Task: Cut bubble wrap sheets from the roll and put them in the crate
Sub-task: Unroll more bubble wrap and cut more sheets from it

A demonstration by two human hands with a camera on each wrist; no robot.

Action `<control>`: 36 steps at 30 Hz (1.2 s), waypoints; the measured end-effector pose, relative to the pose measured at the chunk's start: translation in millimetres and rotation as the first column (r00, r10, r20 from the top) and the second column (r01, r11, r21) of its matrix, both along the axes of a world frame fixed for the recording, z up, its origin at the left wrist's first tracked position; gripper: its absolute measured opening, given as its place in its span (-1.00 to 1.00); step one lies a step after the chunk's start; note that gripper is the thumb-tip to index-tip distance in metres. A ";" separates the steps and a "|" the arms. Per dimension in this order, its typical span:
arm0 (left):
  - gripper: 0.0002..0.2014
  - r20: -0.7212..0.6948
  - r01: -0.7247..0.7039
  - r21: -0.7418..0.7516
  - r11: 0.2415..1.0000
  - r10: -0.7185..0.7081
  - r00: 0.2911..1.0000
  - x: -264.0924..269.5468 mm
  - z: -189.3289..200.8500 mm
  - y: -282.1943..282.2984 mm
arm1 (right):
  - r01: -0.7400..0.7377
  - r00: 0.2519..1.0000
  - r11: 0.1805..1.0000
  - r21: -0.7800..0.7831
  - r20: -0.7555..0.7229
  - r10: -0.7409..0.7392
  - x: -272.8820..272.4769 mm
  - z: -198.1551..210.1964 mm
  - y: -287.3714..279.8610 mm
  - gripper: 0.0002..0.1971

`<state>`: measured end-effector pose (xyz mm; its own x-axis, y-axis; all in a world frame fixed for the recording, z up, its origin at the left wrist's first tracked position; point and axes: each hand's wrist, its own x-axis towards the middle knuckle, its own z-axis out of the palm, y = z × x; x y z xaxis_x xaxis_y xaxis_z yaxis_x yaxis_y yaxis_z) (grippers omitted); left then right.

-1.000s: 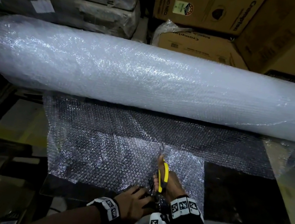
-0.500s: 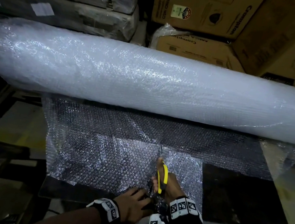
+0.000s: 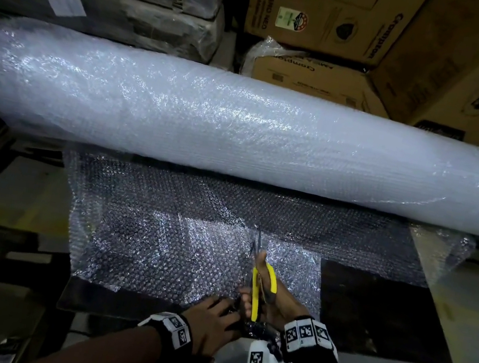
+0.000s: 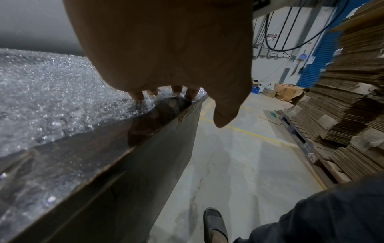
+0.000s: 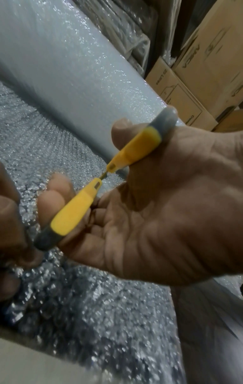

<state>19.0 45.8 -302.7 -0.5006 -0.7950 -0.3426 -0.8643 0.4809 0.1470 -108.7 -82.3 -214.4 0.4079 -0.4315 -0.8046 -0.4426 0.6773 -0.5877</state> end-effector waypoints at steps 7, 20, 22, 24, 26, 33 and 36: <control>-0.17 -0.010 0.005 -0.091 0.996 -0.006 1.000 -1.6 11.9 0.8 | 0.098 0.993 0.959 -0.267 -0.036 -0.112 -23.7 14.4 13.8 -0.31; -0.35 0.087 -0.062 -0.020 0.998 0.063 0.994 -15.1 36.4 -10.4 | 0.097 0.995 0.945 -0.312 0.009 -0.099 -92.7 11.2 -14.5 -0.60; -0.48 0.097 -0.090 -0.006 0.996 0.090 0.991 -17.2 40.5 -12.9 | 0.080 0.995 0.934 -0.349 -0.021 -0.093 -111.5 6.2 -29.9 -0.62; -0.58 0.125 -0.079 -0.041 0.996 0.083 0.989 -16.8 35.9 -12.9 | 0.028 0.996 0.909 -0.417 -0.068 -0.062 -131.8 4.2 -43.2 -0.58; -0.60 0.115 -0.049 -0.153 0.987 0.067 0.991 -23.5 28.7 -15.5 | -0.087 0.988 0.871 -0.484 -0.157 0.011 -154.6 3.7 -56.7 -0.52; -0.63 -0.057 -0.237 -0.391 0.890 0.233 0.971 -93.8 40.7 -51.8 | -0.553 0.740 0.600 -0.578 -0.672 0.035 -216.2 -20.0 -94.0 -0.48; -0.31 -0.010 -0.408 -0.189 0.893 0.414 0.910 -122.9 40.3 -74.8 | -0.594 0.691 0.551 -0.586 -0.722 -0.024 -232.0 -29.5 -101.0 -0.42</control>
